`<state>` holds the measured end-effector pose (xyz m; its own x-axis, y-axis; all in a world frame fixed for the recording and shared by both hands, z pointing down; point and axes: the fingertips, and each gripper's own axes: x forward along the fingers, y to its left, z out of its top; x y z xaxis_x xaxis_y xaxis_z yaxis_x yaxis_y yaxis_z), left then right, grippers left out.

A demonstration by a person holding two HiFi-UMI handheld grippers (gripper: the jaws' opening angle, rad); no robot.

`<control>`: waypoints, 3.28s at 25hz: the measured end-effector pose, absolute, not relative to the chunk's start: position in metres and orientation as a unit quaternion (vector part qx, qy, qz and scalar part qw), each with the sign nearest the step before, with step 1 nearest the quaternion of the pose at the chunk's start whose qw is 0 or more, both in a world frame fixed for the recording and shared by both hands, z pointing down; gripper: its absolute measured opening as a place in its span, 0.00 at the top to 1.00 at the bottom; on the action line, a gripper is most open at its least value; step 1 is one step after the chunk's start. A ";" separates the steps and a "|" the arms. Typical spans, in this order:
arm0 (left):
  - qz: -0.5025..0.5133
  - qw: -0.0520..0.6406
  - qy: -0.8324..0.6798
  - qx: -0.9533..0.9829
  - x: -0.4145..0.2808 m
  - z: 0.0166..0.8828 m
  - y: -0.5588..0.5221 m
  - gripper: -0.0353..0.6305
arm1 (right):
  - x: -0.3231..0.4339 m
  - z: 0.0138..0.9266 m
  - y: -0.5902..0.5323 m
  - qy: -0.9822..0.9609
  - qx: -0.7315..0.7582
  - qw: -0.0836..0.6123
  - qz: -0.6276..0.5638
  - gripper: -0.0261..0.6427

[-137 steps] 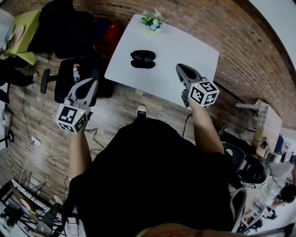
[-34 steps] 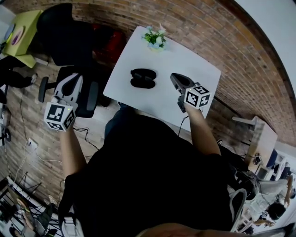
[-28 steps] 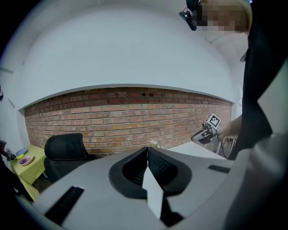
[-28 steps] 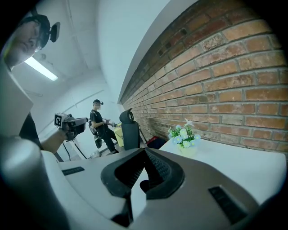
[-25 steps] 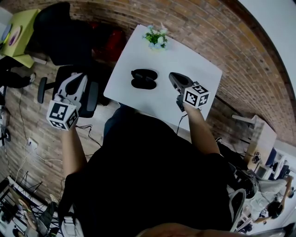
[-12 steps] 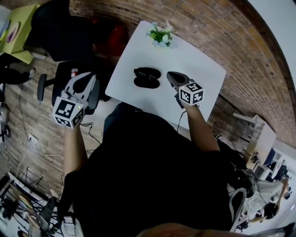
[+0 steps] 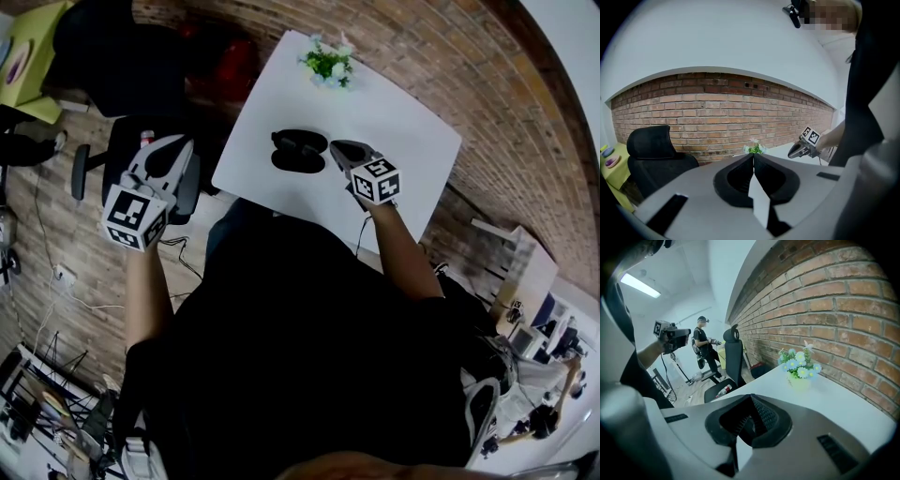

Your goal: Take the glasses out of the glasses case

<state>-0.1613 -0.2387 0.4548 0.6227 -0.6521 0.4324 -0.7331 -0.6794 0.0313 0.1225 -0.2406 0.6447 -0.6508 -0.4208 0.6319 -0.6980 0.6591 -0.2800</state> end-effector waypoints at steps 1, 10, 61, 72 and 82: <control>0.199 0.103 -0.386 0.895 -0.162 0.455 -0.240 0.93 | 0.122 0.649 -0.240 -0.868 0.322 0.272 0.261 0.94; 0.211 0.115 -0.384 0.891 -0.171 0.470 -0.258 0.93 | 0.118 0.691 -0.242 -0.855 0.310 0.310 0.276 0.93; 0.210 0.156 -0.354 0.898 -0.196 0.519 -0.298 0.93 | 0.063 0.816 -0.238 -0.812 0.190 0.511 0.207 0.85; 0.209 0.155 -0.356 0.898 -0.194 0.518 -0.306 0.93 | 0.063 0.833 -0.237 -0.801 0.172 0.539 0.197 0.85; 0.209 0.155 -0.347 0.901 -0.186 0.518 -0.307 0.93 | 0.059 0.840 -0.239 -0.795 0.137 0.573 0.146 0.87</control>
<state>-0.1862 -0.3066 0.5176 0.6716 -0.5614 0.4835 -0.6906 -0.7106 0.1341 0.0586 -0.2387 0.8401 -0.3066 -0.0508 0.9505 -0.3851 0.9198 -0.0751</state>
